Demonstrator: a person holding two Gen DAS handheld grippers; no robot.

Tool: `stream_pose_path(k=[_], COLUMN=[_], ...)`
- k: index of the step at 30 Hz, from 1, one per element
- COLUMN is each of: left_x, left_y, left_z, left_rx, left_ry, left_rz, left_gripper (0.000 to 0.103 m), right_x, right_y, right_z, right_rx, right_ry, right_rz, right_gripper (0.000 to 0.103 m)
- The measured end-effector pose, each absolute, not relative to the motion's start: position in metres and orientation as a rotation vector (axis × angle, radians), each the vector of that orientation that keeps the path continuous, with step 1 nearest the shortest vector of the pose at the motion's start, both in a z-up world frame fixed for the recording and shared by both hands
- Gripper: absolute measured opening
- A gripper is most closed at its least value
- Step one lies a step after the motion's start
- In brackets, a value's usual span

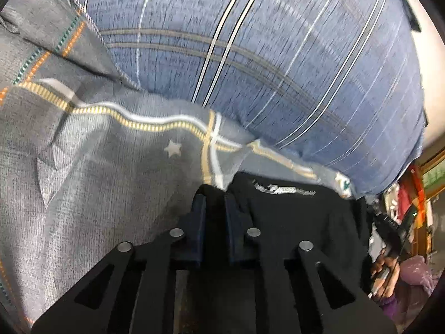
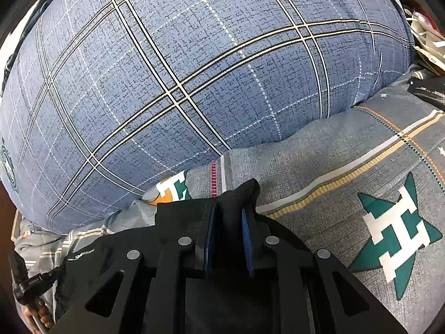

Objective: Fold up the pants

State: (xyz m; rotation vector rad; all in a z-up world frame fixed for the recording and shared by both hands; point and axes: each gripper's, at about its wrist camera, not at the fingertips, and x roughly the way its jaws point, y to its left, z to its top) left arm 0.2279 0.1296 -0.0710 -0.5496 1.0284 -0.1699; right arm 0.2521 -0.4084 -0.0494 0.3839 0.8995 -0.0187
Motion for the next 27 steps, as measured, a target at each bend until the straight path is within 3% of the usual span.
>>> stream_pose_path(k=[5, 15, 23, 24, 25, 27], left_x=[0.223, 0.206, 0.21, 0.21, 0.21, 0.212], left_y=[0.122, 0.111, 0.09, 0.089, 0.089, 0.09], left_z=[-0.055, -0.025, -0.03, -0.031, -0.033, -0.034], left_rx=[-0.533, -0.565, -0.516, -0.514, -0.511, -0.503], left_ry=[0.956, 0.862, 0.873, 0.876, 0.879, 0.881], left_rz=[-0.252, -0.347, -0.363, -0.36, -0.357, -0.339], left_gripper=[0.001, 0.001, 0.001, 0.001, 0.001, 0.001], right_x=[0.246, 0.215, 0.225, 0.228, 0.231, 0.237], right_y=[-0.414, -0.43, -0.439, -0.439, -0.439, -0.439], right_z=[-0.037, 0.001, -0.016, -0.02, -0.023, -0.028], right_rx=[0.426, 0.511, 0.556, 0.56, 0.562, 0.552], right_ry=[0.837, 0.714, 0.791, 0.808, 0.819, 0.831], right_rz=[-0.009, 0.025, 0.055, 0.042, 0.029, 0.008], right_gripper=[0.015, 0.013, 0.019, 0.029, 0.051, 0.07])
